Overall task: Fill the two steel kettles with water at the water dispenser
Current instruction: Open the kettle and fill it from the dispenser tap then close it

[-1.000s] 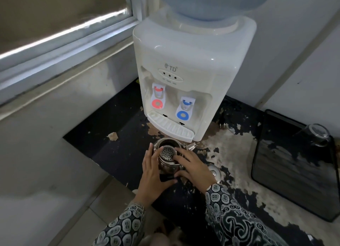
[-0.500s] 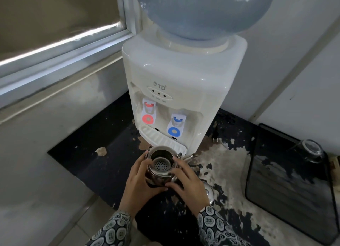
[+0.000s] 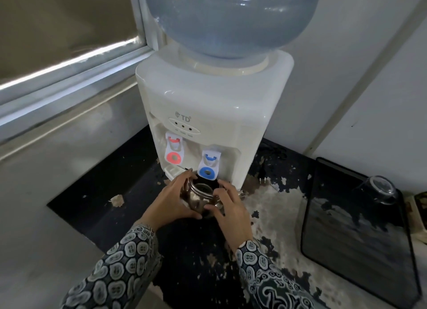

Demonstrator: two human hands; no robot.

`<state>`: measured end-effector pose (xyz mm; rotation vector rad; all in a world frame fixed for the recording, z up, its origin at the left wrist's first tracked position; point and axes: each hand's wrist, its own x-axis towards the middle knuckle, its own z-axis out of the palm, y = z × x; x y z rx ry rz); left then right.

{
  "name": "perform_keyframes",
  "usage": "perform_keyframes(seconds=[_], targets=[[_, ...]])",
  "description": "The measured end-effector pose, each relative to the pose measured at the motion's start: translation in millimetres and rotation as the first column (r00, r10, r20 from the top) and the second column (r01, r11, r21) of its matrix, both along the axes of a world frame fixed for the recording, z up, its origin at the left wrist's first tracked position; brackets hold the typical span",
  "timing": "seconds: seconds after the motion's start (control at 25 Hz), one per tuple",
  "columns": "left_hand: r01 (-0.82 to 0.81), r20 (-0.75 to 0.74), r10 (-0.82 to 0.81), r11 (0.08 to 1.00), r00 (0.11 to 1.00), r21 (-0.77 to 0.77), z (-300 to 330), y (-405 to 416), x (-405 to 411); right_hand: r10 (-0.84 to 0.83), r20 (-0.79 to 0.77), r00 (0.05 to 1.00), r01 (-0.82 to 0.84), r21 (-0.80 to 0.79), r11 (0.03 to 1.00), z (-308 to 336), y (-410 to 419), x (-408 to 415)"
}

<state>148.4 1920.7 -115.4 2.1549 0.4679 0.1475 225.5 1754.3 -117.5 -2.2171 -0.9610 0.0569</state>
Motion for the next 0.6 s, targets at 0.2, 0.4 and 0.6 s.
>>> perform_keyframes(seconds=[0.2,0.4,0.6], targets=[[0.076,-0.016,-0.078,0.994,0.997,-0.085,0,11,6,-0.012,-0.059,0.998,0.013,0.011,1.0,5,3,1],[0.115,-0.06,-0.118,0.992,0.991,-0.05,-5,15,8,-0.12,-0.283,0.952,0.132,0.025,0.991,23,11,16],[0.13,-0.022,-0.132,0.989,0.991,-0.075,-6,8,2,-0.152,-0.36,0.92,0.127,-0.094,0.987,30,33,18]])
